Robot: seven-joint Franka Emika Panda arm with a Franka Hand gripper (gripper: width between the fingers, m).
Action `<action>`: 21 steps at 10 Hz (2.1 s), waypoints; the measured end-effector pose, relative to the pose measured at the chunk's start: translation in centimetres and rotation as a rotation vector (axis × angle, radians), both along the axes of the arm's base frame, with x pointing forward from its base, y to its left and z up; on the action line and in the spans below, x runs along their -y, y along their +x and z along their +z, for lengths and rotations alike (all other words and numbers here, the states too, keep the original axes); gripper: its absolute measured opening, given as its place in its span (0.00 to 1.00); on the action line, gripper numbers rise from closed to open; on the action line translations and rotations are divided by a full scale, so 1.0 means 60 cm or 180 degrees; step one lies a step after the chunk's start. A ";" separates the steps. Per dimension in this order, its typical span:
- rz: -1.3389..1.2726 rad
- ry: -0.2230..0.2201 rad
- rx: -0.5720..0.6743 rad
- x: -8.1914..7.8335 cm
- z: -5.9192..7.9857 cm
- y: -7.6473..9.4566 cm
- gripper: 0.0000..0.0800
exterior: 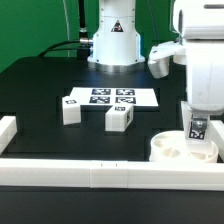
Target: Assemble stool
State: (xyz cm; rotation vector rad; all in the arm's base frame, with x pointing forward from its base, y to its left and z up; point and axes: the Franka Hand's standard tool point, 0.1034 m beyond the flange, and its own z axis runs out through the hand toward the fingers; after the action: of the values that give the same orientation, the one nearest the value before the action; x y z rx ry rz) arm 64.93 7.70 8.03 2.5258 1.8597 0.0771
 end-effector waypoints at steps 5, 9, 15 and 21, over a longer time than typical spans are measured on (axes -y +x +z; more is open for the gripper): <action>-0.1604 0.0099 -0.0060 -0.004 -0.001 -0.001 0.43; -0.2343 0.0146 -0.0073 -0.008 -0.001 0.000 0.43; -0.3695 0.0312 -0.0171 -0.017 -0.002 0.001 0.43; -0.5127 0.0428 -0.0274 -0.027 -0.003 0.001 0.43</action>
Offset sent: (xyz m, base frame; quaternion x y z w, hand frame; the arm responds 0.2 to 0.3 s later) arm -0.0033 -0.0004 -0.0044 0.0269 -0.0046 0.2778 0.9603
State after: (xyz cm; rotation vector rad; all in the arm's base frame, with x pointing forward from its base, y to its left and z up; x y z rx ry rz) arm 65.00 9.30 7.88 3.1966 -0.5597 0.0656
